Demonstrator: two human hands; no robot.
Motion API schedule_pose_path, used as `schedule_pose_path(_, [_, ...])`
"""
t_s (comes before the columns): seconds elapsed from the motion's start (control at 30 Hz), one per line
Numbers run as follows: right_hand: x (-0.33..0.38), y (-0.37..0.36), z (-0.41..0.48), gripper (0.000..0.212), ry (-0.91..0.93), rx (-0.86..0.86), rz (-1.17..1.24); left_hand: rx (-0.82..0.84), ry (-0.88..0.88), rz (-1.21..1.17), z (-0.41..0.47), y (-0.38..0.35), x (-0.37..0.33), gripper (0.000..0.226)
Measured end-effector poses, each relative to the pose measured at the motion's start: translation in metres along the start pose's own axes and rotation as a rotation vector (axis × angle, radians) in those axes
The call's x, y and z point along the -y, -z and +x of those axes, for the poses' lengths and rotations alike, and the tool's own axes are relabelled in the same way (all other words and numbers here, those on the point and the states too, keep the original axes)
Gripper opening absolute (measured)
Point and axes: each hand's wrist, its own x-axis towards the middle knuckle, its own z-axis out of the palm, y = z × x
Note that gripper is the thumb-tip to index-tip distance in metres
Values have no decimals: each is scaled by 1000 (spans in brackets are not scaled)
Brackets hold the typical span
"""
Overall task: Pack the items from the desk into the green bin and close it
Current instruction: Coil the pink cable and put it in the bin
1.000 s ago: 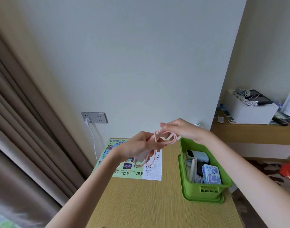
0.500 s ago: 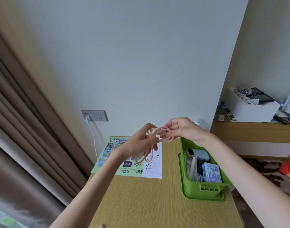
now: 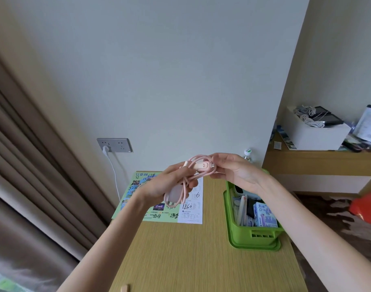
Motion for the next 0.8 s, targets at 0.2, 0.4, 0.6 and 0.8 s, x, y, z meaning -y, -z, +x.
schedule_pose_path(0.2, [-14,0,-11,10,168,-366,-475,-54,11,126,12,-18,17,28])
schedule_pose_path(0.4, [-23,23,-28,18,-56,-371,-729,-100,-8,413,42,-45,37,38])
schedule_pose_path(0.6, [-41,61,-49,12,-15,-411,-812,17,35,457,82,-67,51,22])
schedule_pose_path(0.8, [-48,131,-74,22,-98,-534,-375,161,66,626,132,-79,71,13])
